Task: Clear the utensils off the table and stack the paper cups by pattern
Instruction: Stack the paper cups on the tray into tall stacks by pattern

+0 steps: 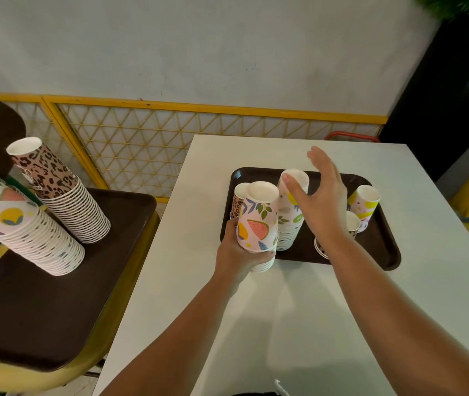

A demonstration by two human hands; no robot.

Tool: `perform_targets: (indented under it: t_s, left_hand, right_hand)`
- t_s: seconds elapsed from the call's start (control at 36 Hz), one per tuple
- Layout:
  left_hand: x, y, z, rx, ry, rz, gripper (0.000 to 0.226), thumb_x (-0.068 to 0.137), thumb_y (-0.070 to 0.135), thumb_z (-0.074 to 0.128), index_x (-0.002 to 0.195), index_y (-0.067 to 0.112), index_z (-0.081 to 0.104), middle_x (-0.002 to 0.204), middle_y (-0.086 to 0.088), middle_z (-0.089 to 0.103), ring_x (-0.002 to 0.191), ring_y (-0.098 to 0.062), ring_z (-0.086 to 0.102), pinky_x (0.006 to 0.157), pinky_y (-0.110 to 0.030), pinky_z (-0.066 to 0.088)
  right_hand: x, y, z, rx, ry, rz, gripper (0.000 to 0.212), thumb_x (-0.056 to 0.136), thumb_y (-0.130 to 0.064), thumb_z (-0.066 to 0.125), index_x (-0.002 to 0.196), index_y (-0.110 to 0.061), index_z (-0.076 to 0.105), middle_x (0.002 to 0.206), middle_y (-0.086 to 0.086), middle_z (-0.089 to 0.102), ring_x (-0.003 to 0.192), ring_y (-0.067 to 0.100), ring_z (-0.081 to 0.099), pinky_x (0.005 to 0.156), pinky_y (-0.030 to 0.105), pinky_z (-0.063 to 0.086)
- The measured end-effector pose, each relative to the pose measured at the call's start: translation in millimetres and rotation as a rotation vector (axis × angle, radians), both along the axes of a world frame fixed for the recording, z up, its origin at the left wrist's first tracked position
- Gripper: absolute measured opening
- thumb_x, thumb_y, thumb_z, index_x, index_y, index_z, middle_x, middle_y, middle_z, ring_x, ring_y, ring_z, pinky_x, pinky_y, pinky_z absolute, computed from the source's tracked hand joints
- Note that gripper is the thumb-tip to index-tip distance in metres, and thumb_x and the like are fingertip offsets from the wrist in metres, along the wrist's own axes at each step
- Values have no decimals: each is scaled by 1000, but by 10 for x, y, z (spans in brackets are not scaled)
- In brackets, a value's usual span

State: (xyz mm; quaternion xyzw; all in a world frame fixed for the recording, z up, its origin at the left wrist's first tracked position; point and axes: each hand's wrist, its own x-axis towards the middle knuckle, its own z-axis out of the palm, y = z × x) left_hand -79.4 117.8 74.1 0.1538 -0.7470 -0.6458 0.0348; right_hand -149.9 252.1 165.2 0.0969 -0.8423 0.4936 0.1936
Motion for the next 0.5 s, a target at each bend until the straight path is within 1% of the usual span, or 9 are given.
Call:
perform_targets:
  t_s: [0.08,0.11,0.19,0.25,0.31,0.36,0.42,0.47,0.5]
  left_hand:
    - [-7,23,33,31,11,7,76,36,36,84,102,42,48,102,17,64,100,-7,61,86,-33,54]
    - [-10,33,43,43,16,9,77,34,39,82,103,42,48,102,17,64,100,-6,61,86,-33,54]
    - [-26,67,83,48,48,6,77,33,43,80,103,41,48,103,15,64,99,-6,61,87,-33,54]
    - [-44,85,98,34,71,-2,78,33,43,79,104,41,47,105,14,63,101,-6,61,88,-32,53]
    - [-59,100,102,22,85,-11,80,34,43,80,107,41,47,106,15,63,102,-5,61,90,-32,53]
    - [-67,116,96,-9,92,-20,82,34,45,80,109,42,47,108,16,63,105,-7,60,91,-33,52]
    - [-58,127,100,-40,92,-30,82,33,46,79,108,45,45,107,19,62,106,-7,60,91,-29,51]
    - [-49,122,99,-54,88,-37,82,32,48,78,108,44,46,105,21,62,104,-6,60,90,-26,50]
    - [-48,117,98,-55,86,-39,84,32,47,79,110,40,48,105,20,62,104,-7,60,90,-26,51]
  right_hand:
    - [146,-24,25,-43,62,67,57,81,-38,68,130,-18,47,128,-5,54,115,3,50,90,4,36]
    - [189,-37,31,-27,43,101,57,80,-37,69,129,-18,48,127,-5,55,113,4,51,88,5,37]
    - [283,-72,19,7,-57,195,64,74,-32,75,130,-19,47,121,-9,54,108,-1,50,82,-3,35]
    - [311,-87,-6,26,-116,240,67,71,-32,77,129,-21,46,118,-12,55,105,-2,51,80,-2,37]
    - [324,-93,-29,47,-160,259,63,71,-34,77,126,-23,47,112,-12,58,101,1,54,79,5,42]
    - [327,-90,-44,57,-177,249,57,73,-32,76,122,-21,50,105,-12,59,96,3,56,75,7,44]
    - [324,-80,-47,57,-177,227,53,73,-31,75,120,-18,52,103,-7,63,93,5,58,75,10,47]
    - [324,-71,-39,59,-169,209,52,74,-30,75,120,-17,53,105,-3,65,93,9,61,79,21,52]
    - [323,-67,-30,56,-165,201,51,74,-29,74,120,-17,53,105,-1,66,93,11,62,80,26,53]
